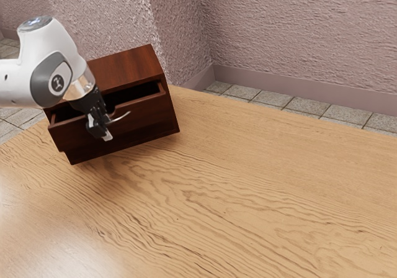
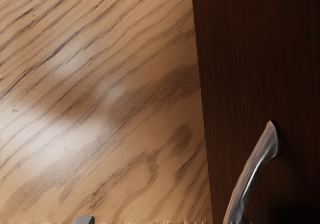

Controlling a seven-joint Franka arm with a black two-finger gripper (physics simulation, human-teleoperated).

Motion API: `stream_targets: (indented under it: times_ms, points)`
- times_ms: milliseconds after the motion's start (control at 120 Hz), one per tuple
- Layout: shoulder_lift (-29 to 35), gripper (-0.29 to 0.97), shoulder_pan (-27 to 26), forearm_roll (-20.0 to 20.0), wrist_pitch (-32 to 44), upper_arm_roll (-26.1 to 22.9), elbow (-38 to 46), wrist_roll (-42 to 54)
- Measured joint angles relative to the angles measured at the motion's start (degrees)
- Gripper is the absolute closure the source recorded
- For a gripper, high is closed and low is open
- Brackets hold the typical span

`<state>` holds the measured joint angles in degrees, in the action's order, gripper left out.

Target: Pull the drawer handle with one arm to open the drawer

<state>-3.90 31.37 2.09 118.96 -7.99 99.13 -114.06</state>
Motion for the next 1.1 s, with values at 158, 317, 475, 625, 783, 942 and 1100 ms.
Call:
stream_targets:
  times_ms: [158,317,475,625,783,942,1100]
  points:
    - [2.0,0.39,-0.8,-0.2,0.4,0.3,2.5,0.1]
    - [3.7,0.39,-1.1,-0.3,0.7,0.1,4.5,0.2]
    - [5.6,0.39,-1.8,-0.2,0.9,0.2,6.4,0.2]
    - [6.7,0.39,-2.2,-0.3,1.0,0.2,8.1,0.3]
    - [9.0,0.39,-2.9,-0.6,1.7,0.3,11.1,0.4]
    - [10.9,0.39,-3.1,-0.8,2.4,0.4,13.2,0.4]
    - [12.1,0.39,-3.3,-1.0,3.2,0.1,14.8,0.5]
